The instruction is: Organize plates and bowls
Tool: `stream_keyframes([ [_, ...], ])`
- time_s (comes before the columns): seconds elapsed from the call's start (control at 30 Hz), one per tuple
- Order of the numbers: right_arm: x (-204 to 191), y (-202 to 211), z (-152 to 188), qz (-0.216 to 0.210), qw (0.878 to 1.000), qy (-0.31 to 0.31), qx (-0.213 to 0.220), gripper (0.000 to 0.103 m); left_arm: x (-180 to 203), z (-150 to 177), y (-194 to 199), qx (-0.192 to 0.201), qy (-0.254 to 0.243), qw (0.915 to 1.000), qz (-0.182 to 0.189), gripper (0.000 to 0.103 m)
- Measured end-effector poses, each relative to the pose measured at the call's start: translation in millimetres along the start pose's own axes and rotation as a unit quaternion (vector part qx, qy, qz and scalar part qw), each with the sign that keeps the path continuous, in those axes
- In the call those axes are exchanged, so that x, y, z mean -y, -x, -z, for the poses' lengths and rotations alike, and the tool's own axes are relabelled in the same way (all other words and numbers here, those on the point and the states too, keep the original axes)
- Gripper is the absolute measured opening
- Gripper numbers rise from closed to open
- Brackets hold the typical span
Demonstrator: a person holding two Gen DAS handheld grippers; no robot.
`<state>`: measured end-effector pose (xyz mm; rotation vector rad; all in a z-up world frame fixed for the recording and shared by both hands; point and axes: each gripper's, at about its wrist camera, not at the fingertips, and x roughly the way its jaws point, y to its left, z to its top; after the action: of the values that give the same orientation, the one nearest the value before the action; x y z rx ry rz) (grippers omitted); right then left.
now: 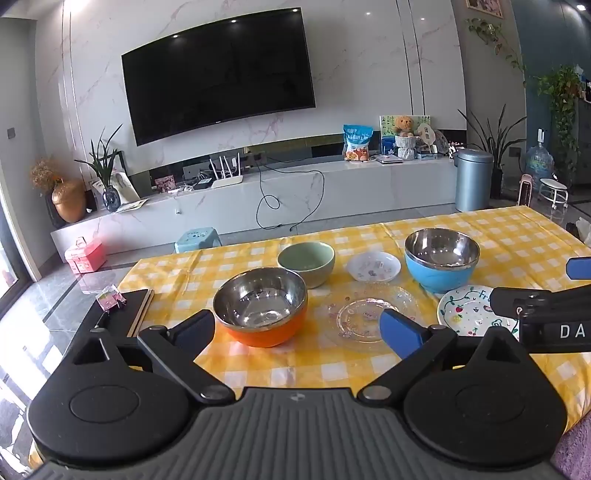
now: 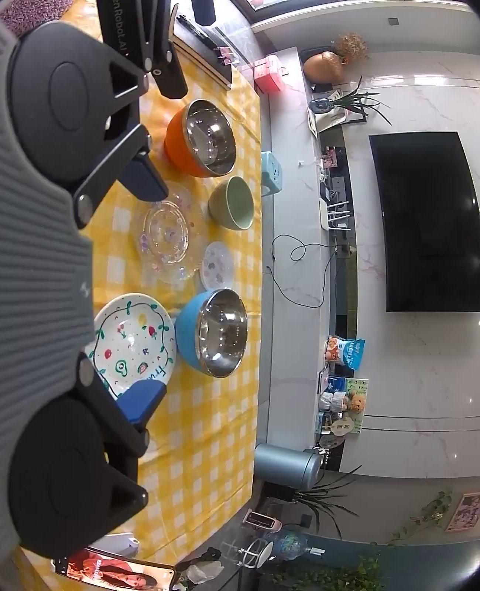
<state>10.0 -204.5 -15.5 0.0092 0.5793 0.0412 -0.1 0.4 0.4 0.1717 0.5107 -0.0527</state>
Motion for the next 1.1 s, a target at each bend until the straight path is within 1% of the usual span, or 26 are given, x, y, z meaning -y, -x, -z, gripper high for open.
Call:
stream_keyframes([
  [0.13,2,0,-2,0.002,1.0,0.001,0.002,0.101,0,0,0,-0.006,0.001,1.0,0.002,0.103],
  [0.2,-1,-2,1,0.003,1.0,0.002,0.001,0.101,0,12,-4,-0.006,0.001,1.0,0.003,0.103],
  [0.33,-6,1,5,0.004,1.0,0.004,0.004,0.101,4,17,-13,-0.011,-0.001,0.9999,0.002,0.103],
  [0.4,-2,-1,0,0.002,1.0,0.0,-0.005,0.101,7,19,-12,-0.012,-0.003,0.9999,0.002,0.103],
  [0.47,-1,-2,3,0.003,1.0,-0.002,-0.005,0.1,5,7,-6,-0.018,-0.005,0.9998,0.003,0.103],
  [1.1,-3,-2,3,0.006,1.0,0.009,-0.012,0.101,6,10,-7,-0.029,-0.004,0.9996,0.005,0.103],
])
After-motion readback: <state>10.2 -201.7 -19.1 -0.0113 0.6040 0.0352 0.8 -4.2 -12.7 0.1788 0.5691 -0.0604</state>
